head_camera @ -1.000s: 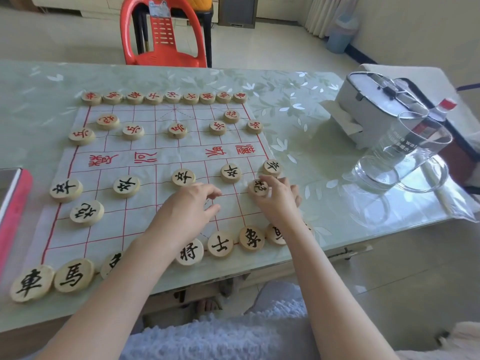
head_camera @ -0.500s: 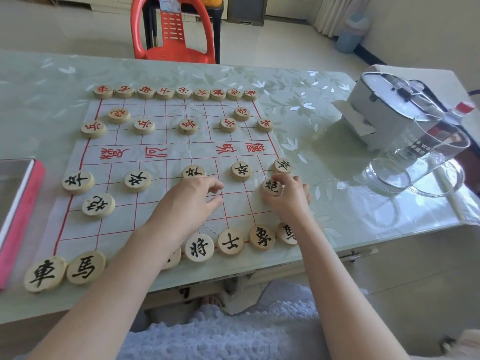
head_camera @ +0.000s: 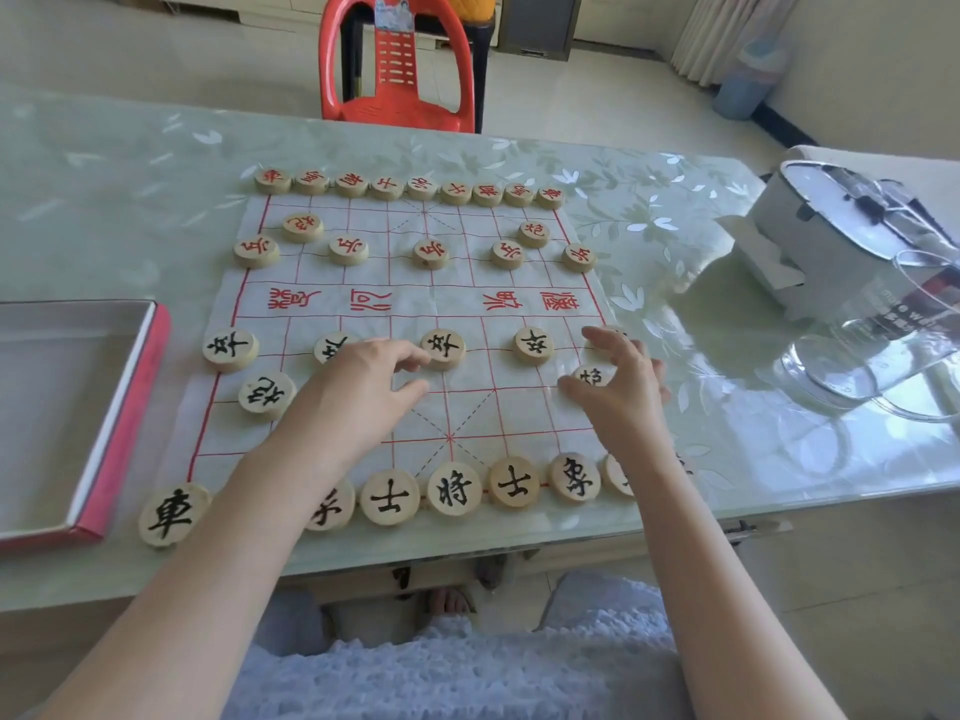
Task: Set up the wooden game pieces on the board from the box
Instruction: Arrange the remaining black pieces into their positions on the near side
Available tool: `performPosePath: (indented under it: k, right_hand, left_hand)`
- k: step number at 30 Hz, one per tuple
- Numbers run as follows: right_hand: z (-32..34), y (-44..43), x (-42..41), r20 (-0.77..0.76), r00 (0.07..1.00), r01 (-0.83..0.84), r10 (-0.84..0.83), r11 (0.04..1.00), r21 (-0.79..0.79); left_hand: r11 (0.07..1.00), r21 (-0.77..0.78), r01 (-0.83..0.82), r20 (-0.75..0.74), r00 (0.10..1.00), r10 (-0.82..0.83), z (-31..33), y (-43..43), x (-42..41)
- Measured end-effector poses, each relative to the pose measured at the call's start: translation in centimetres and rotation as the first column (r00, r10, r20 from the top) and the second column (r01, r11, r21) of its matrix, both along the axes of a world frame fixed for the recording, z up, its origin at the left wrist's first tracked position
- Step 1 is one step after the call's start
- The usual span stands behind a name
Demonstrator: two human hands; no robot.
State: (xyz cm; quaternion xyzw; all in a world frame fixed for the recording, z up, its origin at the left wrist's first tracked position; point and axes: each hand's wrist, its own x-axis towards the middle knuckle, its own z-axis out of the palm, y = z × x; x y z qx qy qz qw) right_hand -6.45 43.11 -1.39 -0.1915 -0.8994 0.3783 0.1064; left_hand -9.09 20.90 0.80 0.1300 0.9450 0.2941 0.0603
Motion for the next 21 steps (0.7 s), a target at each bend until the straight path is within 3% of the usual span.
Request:
performPosePath:
  k: [5,13,21]
  right_hand:
    - [0.8,-5.5,-0.9,-0.069,0.982,-0.179,0.176,0.983,-0.033]
    - [0.1,-14.2,-3.6,0.001,0.919,-0.393,0.394,0.917,0.071]
    - [-0.5,-19.9,-5.1,0.045,0.881,-0.472,0.47,0.881,0.034]
  left_hand:
    - [0.992,0.055,-0.117,-0.02,0.993,0.119,-0.1,-4.0,-0.1]
    - [0.949,0.105,-0.296,-0.01,0.954,0.299,-2.4,-11.4,-0.1]
    - [0.942,0.154,-0.298,-0.06,0.949,0.31,-3.3,-13.3,-0.6]
